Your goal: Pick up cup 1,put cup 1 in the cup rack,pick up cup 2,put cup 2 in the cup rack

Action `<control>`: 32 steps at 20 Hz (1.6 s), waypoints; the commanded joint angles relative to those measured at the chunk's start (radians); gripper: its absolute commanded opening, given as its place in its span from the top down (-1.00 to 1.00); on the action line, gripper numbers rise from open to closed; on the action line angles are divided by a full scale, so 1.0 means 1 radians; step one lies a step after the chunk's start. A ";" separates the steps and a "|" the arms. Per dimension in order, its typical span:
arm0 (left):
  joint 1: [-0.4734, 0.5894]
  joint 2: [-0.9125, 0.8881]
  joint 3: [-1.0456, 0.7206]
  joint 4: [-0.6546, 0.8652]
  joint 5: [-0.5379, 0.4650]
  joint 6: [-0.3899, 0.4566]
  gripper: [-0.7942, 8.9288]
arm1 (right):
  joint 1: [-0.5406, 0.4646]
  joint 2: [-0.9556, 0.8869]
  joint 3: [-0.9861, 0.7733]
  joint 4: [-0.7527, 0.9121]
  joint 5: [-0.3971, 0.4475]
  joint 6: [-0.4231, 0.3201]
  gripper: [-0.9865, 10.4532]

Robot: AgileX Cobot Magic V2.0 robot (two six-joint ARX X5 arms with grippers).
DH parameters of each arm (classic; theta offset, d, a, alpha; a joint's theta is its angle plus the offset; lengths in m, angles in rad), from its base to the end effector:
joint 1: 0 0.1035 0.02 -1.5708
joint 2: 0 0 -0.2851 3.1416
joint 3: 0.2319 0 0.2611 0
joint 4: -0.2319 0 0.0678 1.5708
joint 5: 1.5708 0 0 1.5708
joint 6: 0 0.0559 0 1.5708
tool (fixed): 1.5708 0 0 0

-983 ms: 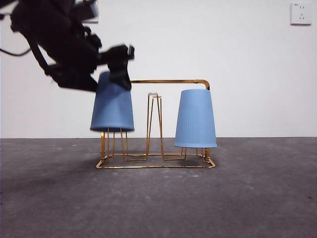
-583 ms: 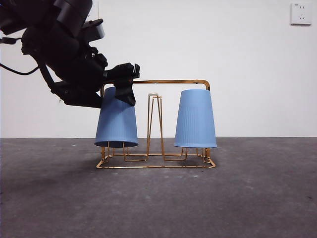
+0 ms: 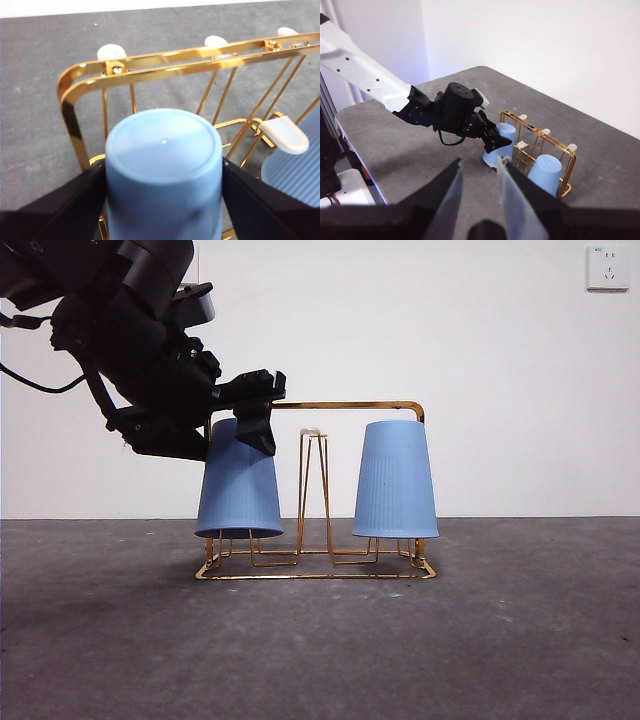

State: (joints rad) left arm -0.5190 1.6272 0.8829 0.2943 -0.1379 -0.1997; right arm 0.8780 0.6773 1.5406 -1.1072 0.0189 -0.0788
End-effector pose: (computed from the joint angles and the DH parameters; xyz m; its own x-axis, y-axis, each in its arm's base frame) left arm 0.3290 -0.1791 0.2066 0.8426 -0.3230 -0.4308 0.3013 0.9460 -0.1200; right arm 0.0247 0.0281 0.4844 0.6342 0.7345 -0.2414 -0.7674 0.6360 -0.0809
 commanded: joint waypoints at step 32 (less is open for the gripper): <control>-0.006 -0.771 0.009 -0.970 0.524 -0.032 -0.12 | 0.000 0.056 -0.007 -0.266 0.076 0.018 0.61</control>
State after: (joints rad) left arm -0.5220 0.8536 0.8936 -0.6754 0.3801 -0.2298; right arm 0.8780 0.7361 1.5394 -1.3529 0.0906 -0.0738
